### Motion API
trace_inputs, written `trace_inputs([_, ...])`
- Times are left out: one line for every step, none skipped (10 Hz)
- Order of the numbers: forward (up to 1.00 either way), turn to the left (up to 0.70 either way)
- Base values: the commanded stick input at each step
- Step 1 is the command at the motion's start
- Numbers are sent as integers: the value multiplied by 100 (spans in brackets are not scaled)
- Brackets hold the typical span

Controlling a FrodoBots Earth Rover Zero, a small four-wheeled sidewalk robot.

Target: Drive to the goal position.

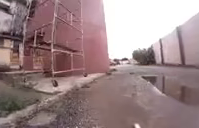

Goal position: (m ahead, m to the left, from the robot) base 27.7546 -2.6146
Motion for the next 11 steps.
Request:
trace_inputs([100, -27])
trace_inputs([100, -17])
trace_inputs([100, -1])
trace_inputs([100, 0])
trace_inputs([100, 0])
trace_inputs([100, 0])
trace_inputs([100, 0])
trace_inputs([100, 0])
trace_inputs([100, 0])
trace_inputs([100, 0])
trace_inputs([100, 0])
